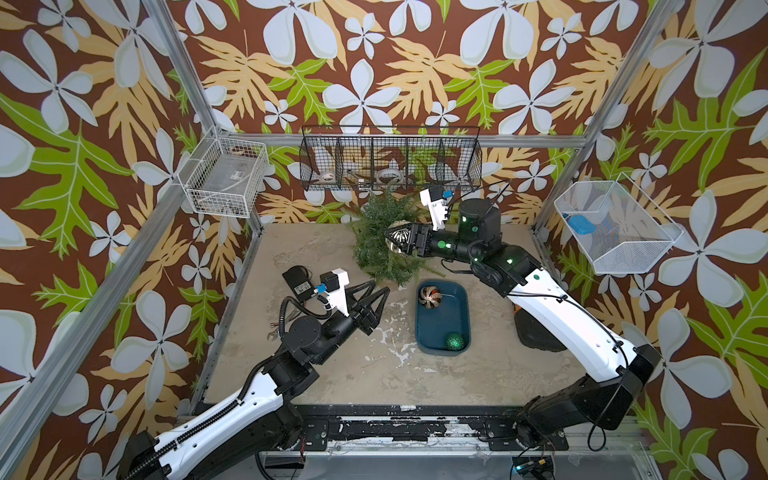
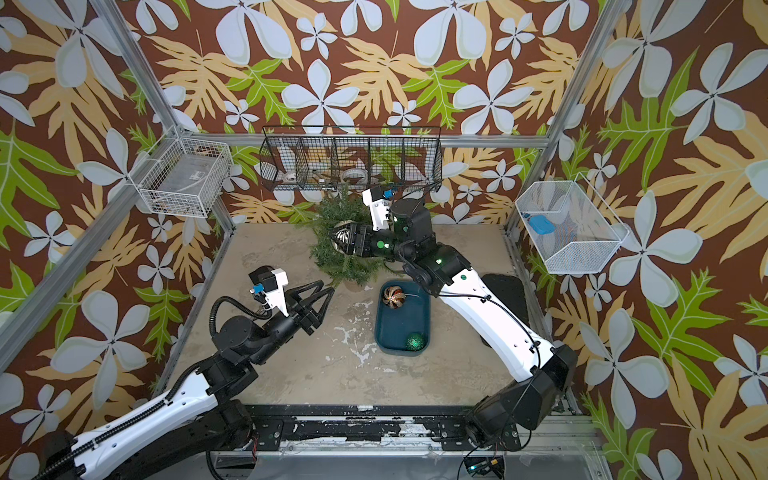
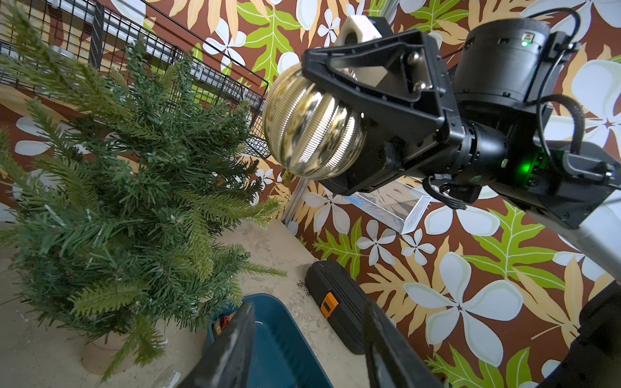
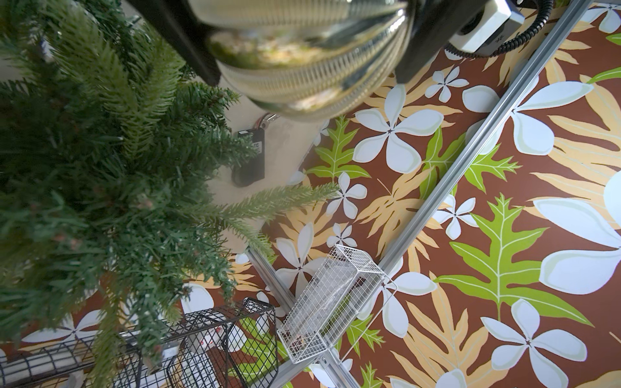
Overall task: Decorate the small christmas tree with ornaments
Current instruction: Hang an ornament on the christmas tree.
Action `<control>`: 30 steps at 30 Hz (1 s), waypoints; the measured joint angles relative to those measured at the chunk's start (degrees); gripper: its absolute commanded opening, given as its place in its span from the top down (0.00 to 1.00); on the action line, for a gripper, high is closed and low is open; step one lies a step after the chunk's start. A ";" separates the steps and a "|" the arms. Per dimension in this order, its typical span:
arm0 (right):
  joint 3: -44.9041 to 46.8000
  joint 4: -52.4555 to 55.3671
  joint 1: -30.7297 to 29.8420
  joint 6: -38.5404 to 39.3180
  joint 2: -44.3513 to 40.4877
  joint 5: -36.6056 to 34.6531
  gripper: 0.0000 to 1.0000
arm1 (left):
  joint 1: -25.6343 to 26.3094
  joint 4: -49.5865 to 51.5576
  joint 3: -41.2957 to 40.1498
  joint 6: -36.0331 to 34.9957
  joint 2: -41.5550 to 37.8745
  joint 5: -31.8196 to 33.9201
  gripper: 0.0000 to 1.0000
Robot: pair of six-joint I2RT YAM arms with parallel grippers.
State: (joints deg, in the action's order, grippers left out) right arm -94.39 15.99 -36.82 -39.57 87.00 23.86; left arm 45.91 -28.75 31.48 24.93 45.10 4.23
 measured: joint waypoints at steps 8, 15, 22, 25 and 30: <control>0.31 0.35 0.92 0.66 0.09 -0.37 0.31 | 0.00 0.70 0.02 -0.20 -0.04 0.00 0.46; 0.04 0.33 1.18 0.66 1.44 -1.09 0.31 | 0.00 0.72 0.02 -0.20 -0.17 0.02 0.46; 0.00 0.33 1.20 0.61 2.03 -0.28 0.31 | 0.00 0.90 0.02 -0.81 -0.85 0.22 0.46; 0.24 0.33 1.20 0.63 2.03 -0.31 0.31 | 0.00 0.90 -0.04 -0.85 -0.92 0.22 0.46; 2.32 0.17 1.68 0.61 1.07 -0.76 0.31 | 0.00 0.96 -0.39 -1.01 -0.92 0.24 0.46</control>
State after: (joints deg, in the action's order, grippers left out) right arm -92.07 16.16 -35.14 -38.96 88.07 23.09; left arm 45.91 -27.79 31.09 23.92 44.18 4.47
